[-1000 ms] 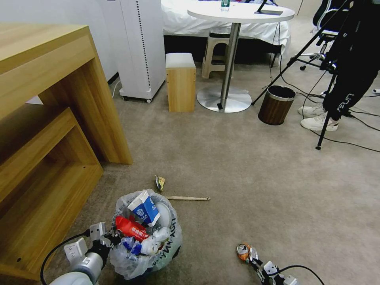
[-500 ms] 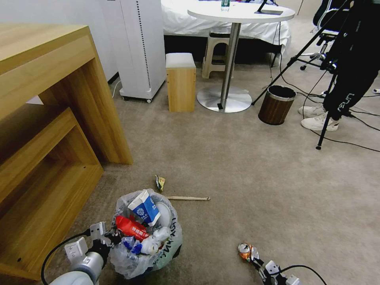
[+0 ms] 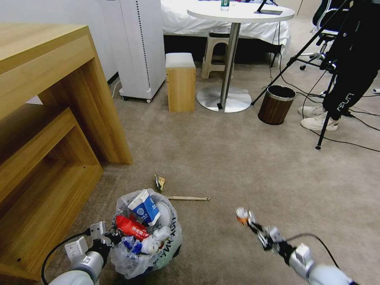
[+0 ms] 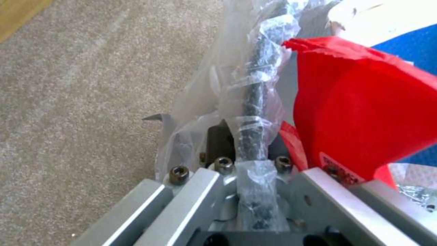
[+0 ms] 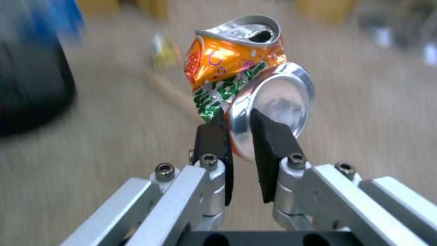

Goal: Pick up the trash bin and place the garbage on the floor into it.

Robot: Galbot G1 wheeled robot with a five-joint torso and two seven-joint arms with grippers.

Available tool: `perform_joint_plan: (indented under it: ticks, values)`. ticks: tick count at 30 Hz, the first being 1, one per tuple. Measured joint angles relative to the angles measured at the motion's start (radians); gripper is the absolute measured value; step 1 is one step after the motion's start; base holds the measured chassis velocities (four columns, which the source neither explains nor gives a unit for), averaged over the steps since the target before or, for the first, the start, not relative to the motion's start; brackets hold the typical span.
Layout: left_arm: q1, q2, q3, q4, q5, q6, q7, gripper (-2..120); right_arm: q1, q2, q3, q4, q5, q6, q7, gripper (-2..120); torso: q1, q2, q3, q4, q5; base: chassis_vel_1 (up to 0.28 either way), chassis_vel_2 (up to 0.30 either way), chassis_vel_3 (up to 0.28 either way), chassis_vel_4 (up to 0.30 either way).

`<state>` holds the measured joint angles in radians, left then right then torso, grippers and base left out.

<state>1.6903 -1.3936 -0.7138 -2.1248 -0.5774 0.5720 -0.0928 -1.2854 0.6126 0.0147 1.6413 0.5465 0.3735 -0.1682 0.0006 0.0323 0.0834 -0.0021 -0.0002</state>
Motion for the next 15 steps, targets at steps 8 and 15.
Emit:
perform_joint_plan:
  ticks: [8, 15]
  values:
    - [0.009, -0.006, -0.001, -0.013, 0.001, 0.002, -0.001, 0, 0.215, -0.02, -0.097, 0.116, 0.077, 0.091, -0.161, 10, 0.0, 0.0, 0.0, 0.0001, 0.0, 0.0, 0.0, 0.0, 0.0]
    - [0.012, -0.014, 0.0, -0.019, 0.004, 0.003, -0.002, 0, 0.387, -0.032, -0.224, 0.146, 0.162, 0.125, -0.375, 10, 0.0, 0.0, 0.0, -0.0001, -0.0001, 0.0, 0.0, 0.0, 0.0]
